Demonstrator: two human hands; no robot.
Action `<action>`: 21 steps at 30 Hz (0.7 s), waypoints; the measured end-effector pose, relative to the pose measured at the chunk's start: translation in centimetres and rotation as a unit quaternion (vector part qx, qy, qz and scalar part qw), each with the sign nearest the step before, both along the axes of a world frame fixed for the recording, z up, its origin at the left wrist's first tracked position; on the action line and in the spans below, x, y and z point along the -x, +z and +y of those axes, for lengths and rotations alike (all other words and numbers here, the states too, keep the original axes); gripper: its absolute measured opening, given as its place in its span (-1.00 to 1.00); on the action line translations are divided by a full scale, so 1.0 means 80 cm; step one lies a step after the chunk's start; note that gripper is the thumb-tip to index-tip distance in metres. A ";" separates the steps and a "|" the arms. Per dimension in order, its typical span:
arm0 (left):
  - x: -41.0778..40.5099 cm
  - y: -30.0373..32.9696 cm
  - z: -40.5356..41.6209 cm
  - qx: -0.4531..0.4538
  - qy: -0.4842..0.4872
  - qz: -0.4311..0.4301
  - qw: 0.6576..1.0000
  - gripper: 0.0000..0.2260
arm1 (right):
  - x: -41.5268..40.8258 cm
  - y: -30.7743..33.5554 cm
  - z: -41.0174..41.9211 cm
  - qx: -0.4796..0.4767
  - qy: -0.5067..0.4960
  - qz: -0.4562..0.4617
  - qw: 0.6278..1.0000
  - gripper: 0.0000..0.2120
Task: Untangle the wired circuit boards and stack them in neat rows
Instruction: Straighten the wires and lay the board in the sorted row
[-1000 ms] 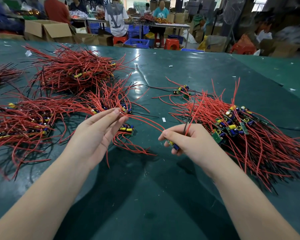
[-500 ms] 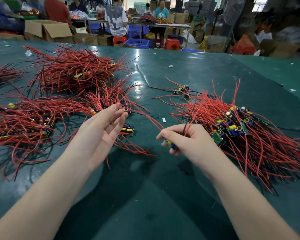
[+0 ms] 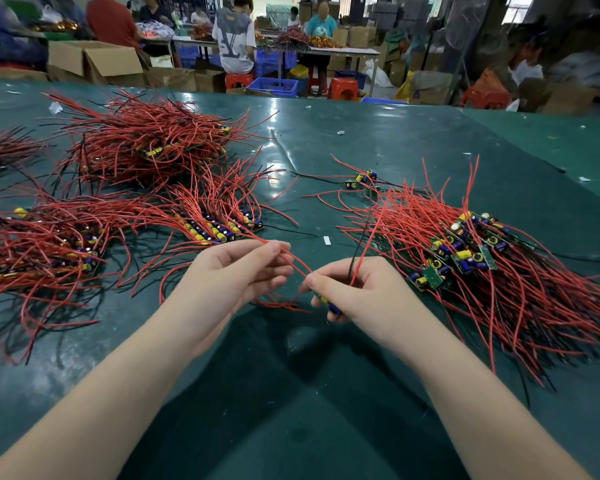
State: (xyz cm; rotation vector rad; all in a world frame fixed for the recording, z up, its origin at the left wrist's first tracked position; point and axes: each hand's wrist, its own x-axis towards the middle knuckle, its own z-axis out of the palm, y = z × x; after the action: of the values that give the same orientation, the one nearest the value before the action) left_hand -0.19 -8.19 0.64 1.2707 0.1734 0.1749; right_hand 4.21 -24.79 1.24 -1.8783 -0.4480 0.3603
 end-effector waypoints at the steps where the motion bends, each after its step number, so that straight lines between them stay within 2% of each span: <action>1: 0.000 0.000 0.000 0.000 0.009 -0.001 1.000 -0.84 | 0.000 -0.002 0.000 0.007 -0.003 -0.005 1.000 -0.83; 10: -0.001 0.001 0.004 0.013 0.045 -0.028 0.999 -0.85 | -0.001 -0.005 0.000 -0.005 0.020 0.001 1.000 -0.84; 14: -0.004 0.003 0.009 0.040 0.094 -0.028 0.994 -0.84 | -0.002 -0.006 0.000 -0.001 0.011 -0.003 1.000 -0.84; 21: -0.008 0.001 0.017 0.080 0.114 -0.009 0.990 -0.86 | -0.001 -0.013 -0.002 0.050 -0.021 -0.089 0.995 -0.88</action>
State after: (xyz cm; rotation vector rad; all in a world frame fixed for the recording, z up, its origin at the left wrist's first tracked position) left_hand 0.42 -6.86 0.69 1.0867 0.3120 0.3606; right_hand 4.26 -24.92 0.23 -2.0239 -0.5179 0.1918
